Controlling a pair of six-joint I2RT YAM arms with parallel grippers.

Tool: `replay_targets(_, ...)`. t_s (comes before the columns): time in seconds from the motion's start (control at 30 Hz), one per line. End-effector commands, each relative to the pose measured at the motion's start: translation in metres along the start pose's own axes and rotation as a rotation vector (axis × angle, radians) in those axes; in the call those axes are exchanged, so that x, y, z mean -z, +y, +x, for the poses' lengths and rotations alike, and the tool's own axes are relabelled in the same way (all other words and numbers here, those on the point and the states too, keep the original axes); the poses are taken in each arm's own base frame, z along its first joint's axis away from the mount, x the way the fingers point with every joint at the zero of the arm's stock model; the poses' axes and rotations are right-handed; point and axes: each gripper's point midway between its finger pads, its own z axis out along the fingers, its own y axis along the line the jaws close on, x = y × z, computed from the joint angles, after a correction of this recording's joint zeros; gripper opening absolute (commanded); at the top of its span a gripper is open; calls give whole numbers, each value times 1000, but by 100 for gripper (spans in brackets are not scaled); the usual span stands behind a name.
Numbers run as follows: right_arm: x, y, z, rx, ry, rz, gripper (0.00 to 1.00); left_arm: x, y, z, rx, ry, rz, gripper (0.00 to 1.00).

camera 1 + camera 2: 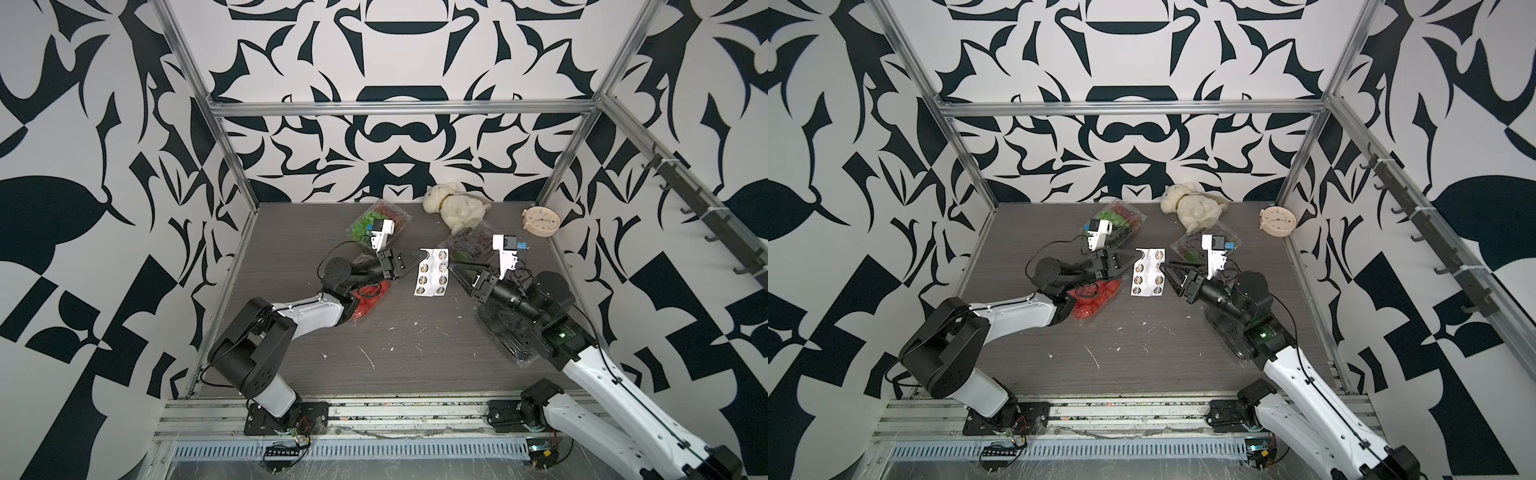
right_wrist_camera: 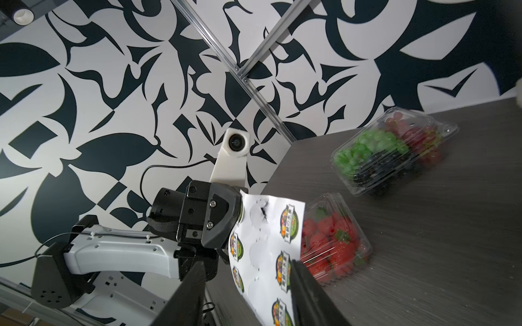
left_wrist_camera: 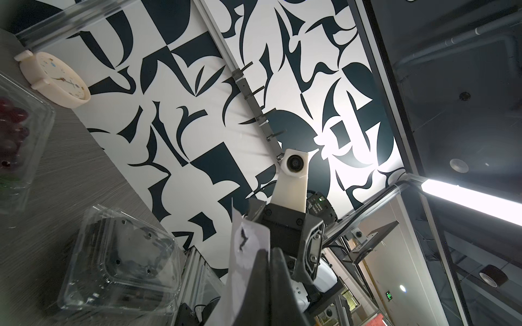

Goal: Label fruit boxes
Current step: Adjust the label sticker, then tear off the label from the label sticker.

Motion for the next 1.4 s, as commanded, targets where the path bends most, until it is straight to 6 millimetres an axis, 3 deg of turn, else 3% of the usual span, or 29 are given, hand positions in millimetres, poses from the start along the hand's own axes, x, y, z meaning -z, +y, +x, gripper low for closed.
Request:
replay_targets(0.0,1,15,-20,39,-40,-6,35,1,5,1,-28,-7,1,0)
replay_targets(0.2,-17,22,-23,21,-11,-30,27,2,5,4,-26,4,2,0)
replay_targets(0.47,-46,27,-16,5,23,-56,26,3,0,5,-33,6,7,0)
replay_targets(1.37,-52,24,-14,-21,24,-66,18,1,-6,6,-41,16,21,0)
